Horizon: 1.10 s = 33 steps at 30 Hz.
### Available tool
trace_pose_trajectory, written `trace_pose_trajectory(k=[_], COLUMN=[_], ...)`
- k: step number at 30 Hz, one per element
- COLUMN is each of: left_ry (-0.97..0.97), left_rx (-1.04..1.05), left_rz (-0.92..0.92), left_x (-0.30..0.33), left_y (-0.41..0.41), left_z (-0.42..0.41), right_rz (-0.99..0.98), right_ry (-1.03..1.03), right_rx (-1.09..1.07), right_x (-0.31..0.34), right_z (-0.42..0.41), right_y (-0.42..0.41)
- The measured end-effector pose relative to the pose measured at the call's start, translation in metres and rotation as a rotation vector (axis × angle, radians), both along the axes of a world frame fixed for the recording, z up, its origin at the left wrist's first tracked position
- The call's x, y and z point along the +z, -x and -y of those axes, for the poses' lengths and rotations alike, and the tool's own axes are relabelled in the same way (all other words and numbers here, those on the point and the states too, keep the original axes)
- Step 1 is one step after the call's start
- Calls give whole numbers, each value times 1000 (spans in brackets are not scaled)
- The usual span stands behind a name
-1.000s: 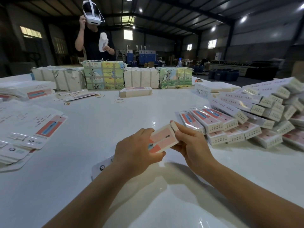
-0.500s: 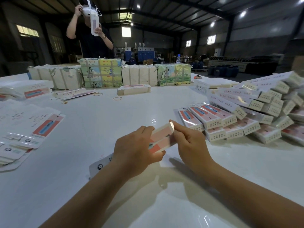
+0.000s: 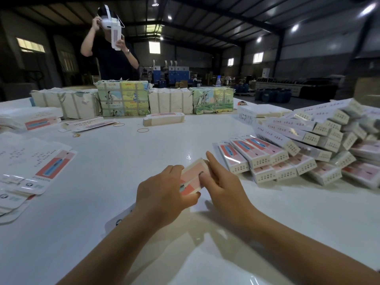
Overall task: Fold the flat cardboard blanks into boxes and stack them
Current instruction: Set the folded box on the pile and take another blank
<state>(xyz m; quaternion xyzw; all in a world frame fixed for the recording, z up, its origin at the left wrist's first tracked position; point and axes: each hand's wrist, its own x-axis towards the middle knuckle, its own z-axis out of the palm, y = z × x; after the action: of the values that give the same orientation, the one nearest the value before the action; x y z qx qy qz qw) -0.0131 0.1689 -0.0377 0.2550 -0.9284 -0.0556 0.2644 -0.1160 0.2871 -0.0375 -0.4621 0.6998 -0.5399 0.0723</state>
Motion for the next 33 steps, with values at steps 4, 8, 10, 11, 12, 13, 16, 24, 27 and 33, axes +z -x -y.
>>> trace_pose_trajectory(k=[4, 8, 10, 11, 12, 13, 16, 24, 27, 33], left_ry=[-21, -12, -18, -29, -46, -67, -123, -128, 235, 86], left_rx=[-1, -9, -16, -24, -31, -36, -58, -184, -177, -83], left_rz=[-3, 13, 21, 32, 44, 56, 113, 267, -36, -142], left_x=[1, 2, 2, 2, 2, 3, 6, 8, 2, -18], left_y=[0, 0, -2, -2, -3, -3, -7, -15, -9, 3], left_z=[0, 1, 2, 3, 5, 7, 15, 24, 24, 23], right_rz=[-51, -228, -266, -272, -265, -242, -226, -788, -910, -566], right_ry=[37, 27, 21, 10, -1, -11, -56, -190, -203, 7], right_rx=[-40, -90, -88, -83, -76, -61, 10, 162, -20, -389], right_x=[-1, -7, -10, -10, -11, -12, -13, -13, -5, 84], right_z=[0, 2, 3, 4, 4, 5, 4, 1, -2, -26], right_y=[0, 1, 3, 4, 5, 6, 13, 30, 40, 123])
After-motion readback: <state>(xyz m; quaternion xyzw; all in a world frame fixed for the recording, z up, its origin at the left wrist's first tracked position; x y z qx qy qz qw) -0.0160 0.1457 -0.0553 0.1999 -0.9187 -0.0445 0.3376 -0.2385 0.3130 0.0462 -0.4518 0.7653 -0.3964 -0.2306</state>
